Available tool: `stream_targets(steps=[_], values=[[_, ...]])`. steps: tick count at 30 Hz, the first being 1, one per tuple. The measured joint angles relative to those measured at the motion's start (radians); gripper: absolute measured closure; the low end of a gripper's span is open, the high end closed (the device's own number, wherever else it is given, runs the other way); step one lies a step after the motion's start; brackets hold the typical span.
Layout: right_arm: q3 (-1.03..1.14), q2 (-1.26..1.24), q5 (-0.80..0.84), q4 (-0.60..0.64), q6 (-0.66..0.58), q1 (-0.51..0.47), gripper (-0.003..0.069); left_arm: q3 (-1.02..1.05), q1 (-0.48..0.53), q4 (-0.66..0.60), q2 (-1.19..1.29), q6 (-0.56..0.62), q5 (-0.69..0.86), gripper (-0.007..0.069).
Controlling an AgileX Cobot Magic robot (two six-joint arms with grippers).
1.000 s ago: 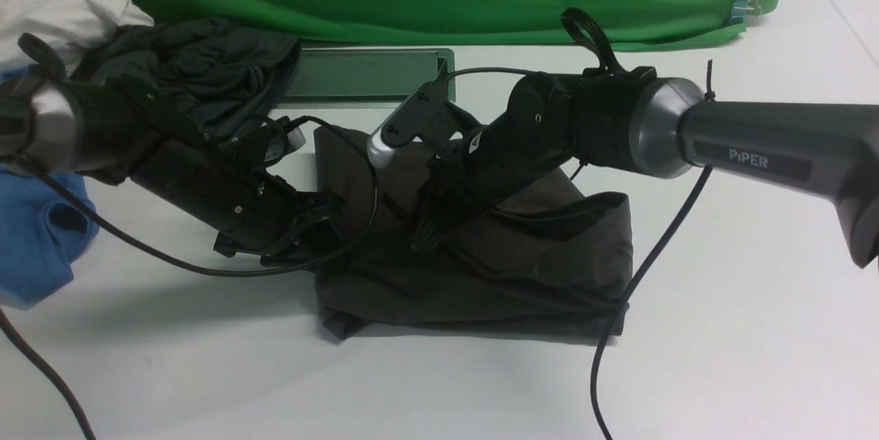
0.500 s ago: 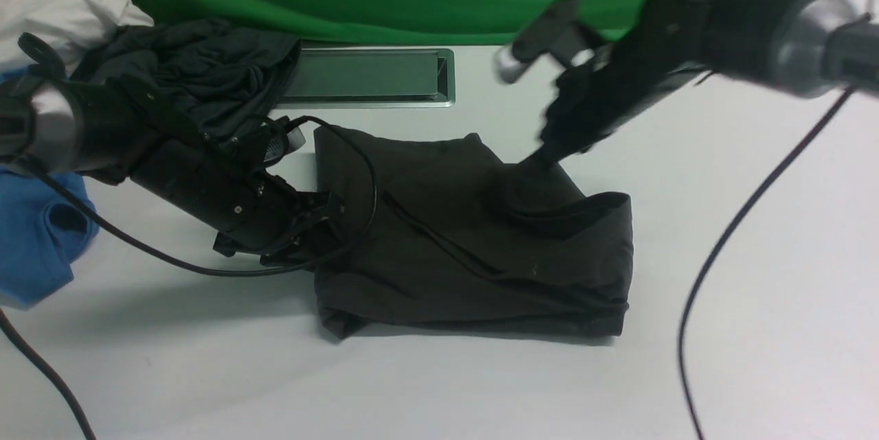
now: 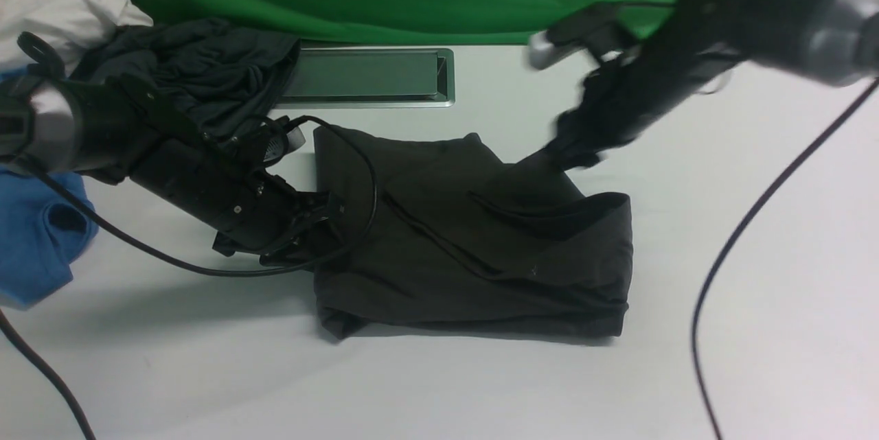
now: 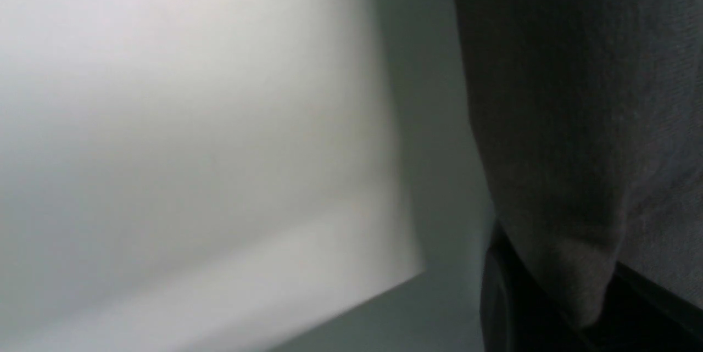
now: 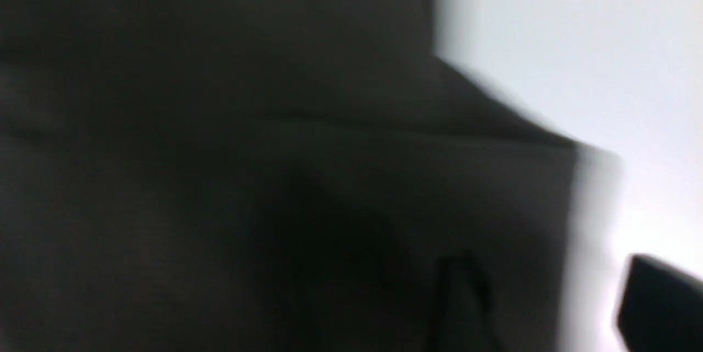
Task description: Fold a long-sleeved shirt on a white desktop.
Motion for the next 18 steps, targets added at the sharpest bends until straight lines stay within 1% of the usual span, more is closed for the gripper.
stream_targets(steps=[1, 2, 3, 5, 6, 8, 16, 18], values=[[0.0, 0.001, -0.004, 0.0, -0.016, 0.031, 0.023, 0.0, 0.0, 0.0, 0.0, 0.0, 0.0, 0.0543], [0.0, 0.001, -0.005, 0.0, -0.018, 0.037, 0.0228, 0.0, 0.0, 0.0, 0.0, 0.0, 0.0, 0.0543], [0.0, 0.006, -0.021, -0.018, -0.029, 0.078, 0.0225, 0.0, 0.0, 0.0, 0.0, 0.0, -0.003, 0.0543], [0.0, 0.016, -0.047, -0.052, -0.031, 0.108, 0.024, 0.0, 0.0, 0.0, 0.0, 0.0, -0.004, 0.0543], [0.0, 0.016, -0.048, -0.056, -0.031, 0.109, 0.0242, 0.0, 0.0, 0.0, 0.0, 0.0, -0.005, 0.0543], [0.0, 0.034, -0.071, -0.086, -0.021, 0.114, 0.0273, 0.0, 0.0, 0.0, -0.001, 0.0, -0.005, 0.0543], [0.0, 0.076, -0.096, -0.102, -0.016, 0.11, 0.0335, 0.0, 0.0, 0.001, -0.001, 0.0, -0.007, 0.0543], [0.0, 0.085, -0.095, -0.103, -0.014, 0.11, 0.0381, 0.0, 0.0, 0.001, -0.001, 0.0, -0.007, 0.0543]])
